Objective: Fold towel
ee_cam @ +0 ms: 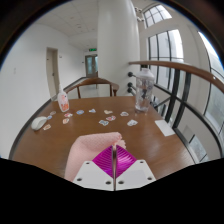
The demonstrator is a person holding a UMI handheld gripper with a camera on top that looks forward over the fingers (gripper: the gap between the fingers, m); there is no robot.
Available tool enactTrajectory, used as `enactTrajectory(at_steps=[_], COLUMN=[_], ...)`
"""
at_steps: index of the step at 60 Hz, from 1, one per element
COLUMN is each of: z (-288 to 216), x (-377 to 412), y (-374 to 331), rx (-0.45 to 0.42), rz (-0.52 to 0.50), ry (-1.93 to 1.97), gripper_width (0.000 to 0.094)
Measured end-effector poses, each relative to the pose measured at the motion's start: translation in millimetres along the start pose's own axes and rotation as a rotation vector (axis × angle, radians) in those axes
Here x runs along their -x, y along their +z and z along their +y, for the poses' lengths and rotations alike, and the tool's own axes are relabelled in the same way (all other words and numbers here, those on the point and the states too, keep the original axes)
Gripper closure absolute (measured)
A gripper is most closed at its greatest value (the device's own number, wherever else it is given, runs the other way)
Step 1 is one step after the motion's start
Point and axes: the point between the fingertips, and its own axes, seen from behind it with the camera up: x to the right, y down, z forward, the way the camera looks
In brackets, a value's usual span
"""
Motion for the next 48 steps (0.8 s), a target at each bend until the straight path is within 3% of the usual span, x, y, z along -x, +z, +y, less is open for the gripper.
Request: enactTrajectory(at_steps=[5, 15, 23, 32, 48], z=[7, 2, -5, 3, 54], x=[-3, -22, -24, 6, 68], y=[8, -5, -45, -116, -198], rx=[0.012, -0.029, -0.087, -0.176, -0.229], rz=[-0.027, 0.006, 0.030, -0.030, -0.137], ry=[0.046, 0.069, 0.039, -0.011, -0.123], gripper_width=[0.0895, 0.0080, 0.0104, 0.0106, 0.0103])
